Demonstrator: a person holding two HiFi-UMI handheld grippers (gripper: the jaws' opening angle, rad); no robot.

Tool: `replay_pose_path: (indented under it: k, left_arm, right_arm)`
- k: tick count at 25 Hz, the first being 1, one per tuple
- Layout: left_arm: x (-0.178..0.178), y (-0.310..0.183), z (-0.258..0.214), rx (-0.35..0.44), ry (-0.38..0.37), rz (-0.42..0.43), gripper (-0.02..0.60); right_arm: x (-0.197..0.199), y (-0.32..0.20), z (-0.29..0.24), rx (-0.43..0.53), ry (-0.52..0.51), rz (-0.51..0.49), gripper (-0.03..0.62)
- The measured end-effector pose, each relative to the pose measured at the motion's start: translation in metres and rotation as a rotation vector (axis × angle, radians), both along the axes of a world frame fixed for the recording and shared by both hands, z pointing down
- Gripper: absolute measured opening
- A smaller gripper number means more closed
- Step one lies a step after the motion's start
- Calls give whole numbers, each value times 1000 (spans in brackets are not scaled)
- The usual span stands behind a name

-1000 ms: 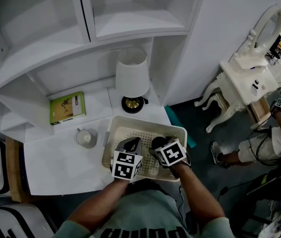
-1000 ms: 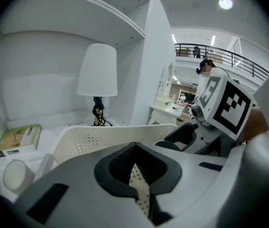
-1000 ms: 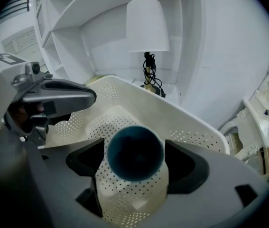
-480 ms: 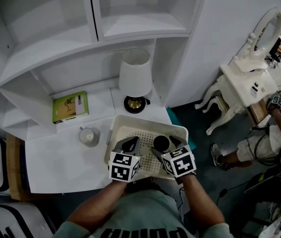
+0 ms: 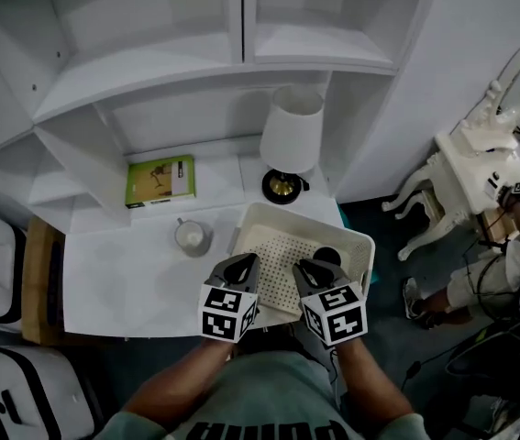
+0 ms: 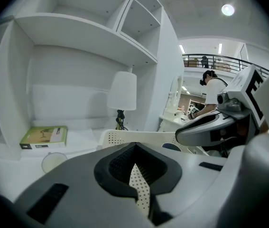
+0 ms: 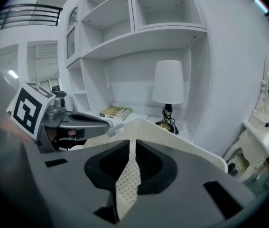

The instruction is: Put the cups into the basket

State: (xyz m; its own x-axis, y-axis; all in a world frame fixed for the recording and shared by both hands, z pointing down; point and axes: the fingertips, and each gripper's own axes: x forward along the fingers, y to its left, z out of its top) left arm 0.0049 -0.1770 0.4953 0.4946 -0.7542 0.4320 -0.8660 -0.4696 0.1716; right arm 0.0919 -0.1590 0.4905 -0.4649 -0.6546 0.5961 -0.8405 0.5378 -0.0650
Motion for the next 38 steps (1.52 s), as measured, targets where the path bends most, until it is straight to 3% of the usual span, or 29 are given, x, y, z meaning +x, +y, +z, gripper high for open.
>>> replay_pose_path:
  k: [8,21,38]
  left_arm:
    - [-65,24,-11,26,-3,-111,8]
    - [-163,77,-9,49,-17,-311,6]
    - [-182,99,-2,62,-36,-350,6]
  right_arm:
    - [-76,18,-14,46,-70,-121,26]
    - [-171,55,-13,99,-84,-271,25]
    - [-195,77,14,102,-24,-271,22]
